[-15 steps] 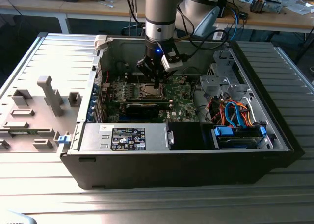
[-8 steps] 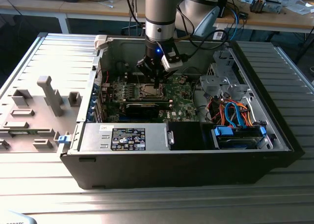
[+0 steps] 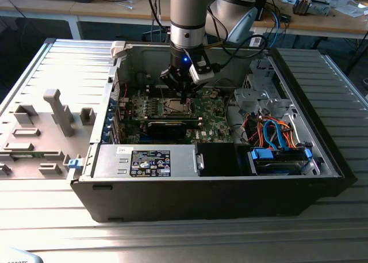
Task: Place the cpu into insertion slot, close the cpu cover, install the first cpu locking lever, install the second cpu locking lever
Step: 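Install the first cpu locking lever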
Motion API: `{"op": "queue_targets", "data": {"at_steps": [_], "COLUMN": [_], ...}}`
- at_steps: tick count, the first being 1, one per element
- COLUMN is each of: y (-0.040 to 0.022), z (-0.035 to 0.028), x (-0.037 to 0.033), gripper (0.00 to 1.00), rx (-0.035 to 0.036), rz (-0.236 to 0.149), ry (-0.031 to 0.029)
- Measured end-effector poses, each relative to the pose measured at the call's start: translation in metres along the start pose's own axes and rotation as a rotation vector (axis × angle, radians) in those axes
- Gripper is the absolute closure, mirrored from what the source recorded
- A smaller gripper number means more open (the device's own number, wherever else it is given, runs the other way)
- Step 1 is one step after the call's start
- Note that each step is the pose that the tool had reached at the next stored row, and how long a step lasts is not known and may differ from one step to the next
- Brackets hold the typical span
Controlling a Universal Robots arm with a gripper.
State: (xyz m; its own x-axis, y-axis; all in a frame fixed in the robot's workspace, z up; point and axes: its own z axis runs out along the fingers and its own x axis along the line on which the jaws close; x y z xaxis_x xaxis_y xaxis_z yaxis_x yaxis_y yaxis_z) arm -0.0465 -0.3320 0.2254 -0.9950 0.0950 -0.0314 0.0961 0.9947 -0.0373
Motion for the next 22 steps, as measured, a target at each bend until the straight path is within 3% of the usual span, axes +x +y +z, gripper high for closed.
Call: {"op": "queue_targets", "data": {"at_steps": [22], "y": [0.0], "z": [0.0], "x": [0.0], "gripper": [0.89], "rx": [-0.0006], "rz": [-0.019], "ry": [-0.0008]}}
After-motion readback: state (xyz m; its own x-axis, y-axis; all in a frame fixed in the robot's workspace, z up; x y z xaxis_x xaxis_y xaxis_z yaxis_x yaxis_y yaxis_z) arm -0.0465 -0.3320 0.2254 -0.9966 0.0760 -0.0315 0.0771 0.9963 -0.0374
